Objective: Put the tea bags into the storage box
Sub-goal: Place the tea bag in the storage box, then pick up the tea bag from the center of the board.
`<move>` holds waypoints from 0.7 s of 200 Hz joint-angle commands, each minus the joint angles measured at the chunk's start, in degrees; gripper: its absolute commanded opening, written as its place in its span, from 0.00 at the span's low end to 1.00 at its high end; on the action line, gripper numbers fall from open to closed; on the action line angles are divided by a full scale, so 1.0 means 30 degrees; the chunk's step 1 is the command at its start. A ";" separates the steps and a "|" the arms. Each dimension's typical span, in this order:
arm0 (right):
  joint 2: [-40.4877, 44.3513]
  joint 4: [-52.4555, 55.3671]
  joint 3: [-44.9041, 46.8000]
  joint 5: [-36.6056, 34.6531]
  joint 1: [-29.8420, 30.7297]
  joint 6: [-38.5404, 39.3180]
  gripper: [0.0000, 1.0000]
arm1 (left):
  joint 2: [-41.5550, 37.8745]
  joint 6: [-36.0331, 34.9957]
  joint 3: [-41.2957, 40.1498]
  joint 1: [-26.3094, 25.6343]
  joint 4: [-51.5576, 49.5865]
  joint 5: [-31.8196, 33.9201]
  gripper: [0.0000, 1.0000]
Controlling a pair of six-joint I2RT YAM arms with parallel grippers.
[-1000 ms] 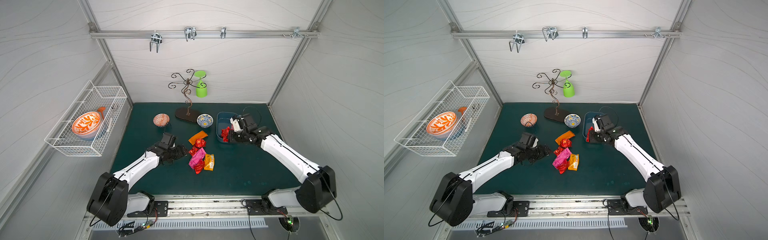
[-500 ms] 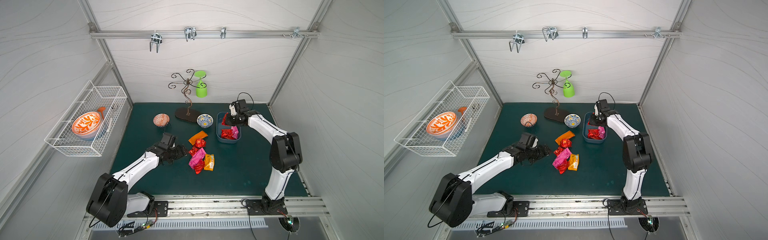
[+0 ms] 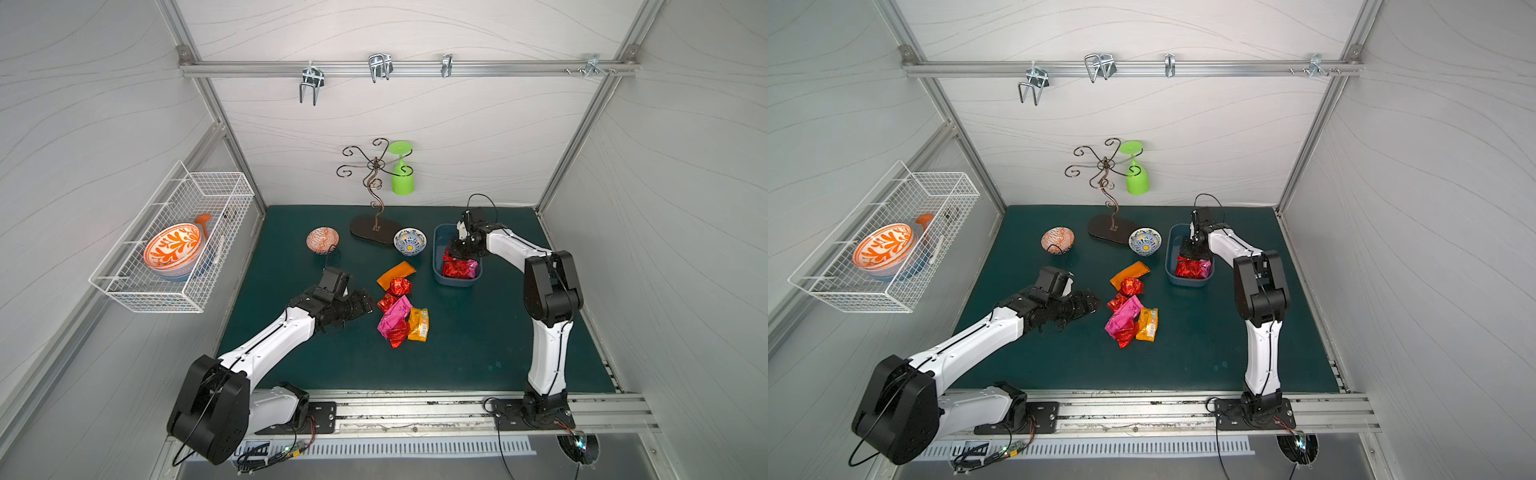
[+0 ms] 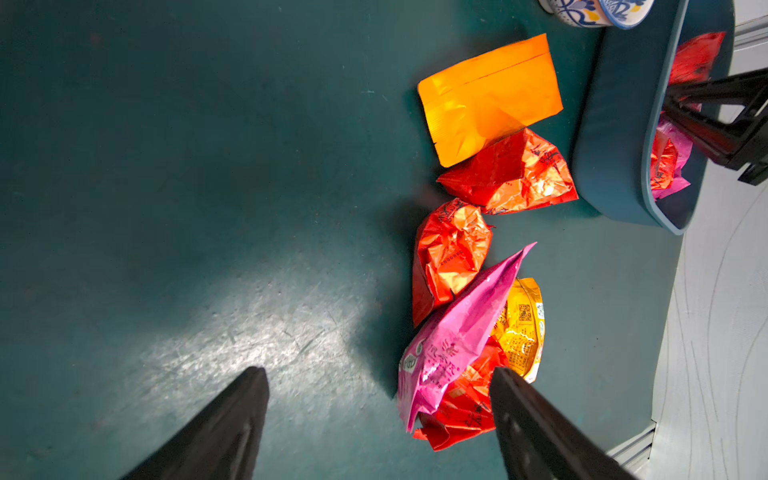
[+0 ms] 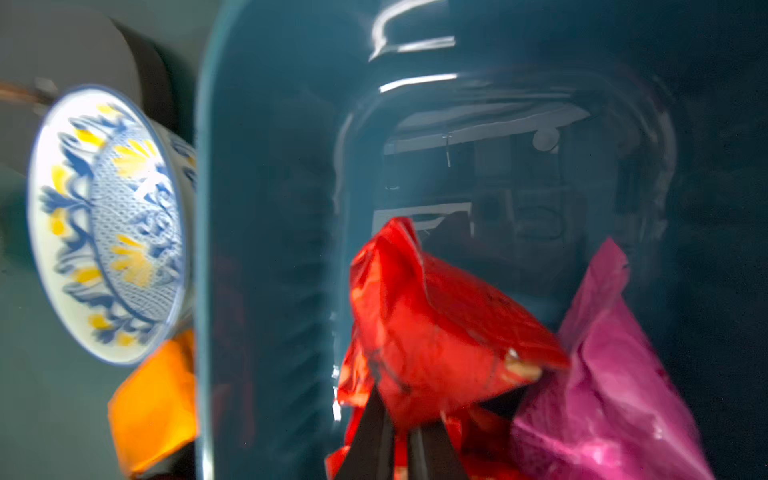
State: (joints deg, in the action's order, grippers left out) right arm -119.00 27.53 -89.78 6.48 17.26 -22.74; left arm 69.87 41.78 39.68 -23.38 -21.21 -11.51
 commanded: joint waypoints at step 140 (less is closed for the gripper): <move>1.1152 0.1976 0.8396 0.1756 0.4752 0.0050 0.66 | 0.0771 -0.0108 0.0507 -0.0060 0.0464 -0.0169 0.88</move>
State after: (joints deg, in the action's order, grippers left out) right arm -89.32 30.06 -69.28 9.69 28.53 -20.80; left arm 71.57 41.93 39.70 -23.38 -21.12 -11.51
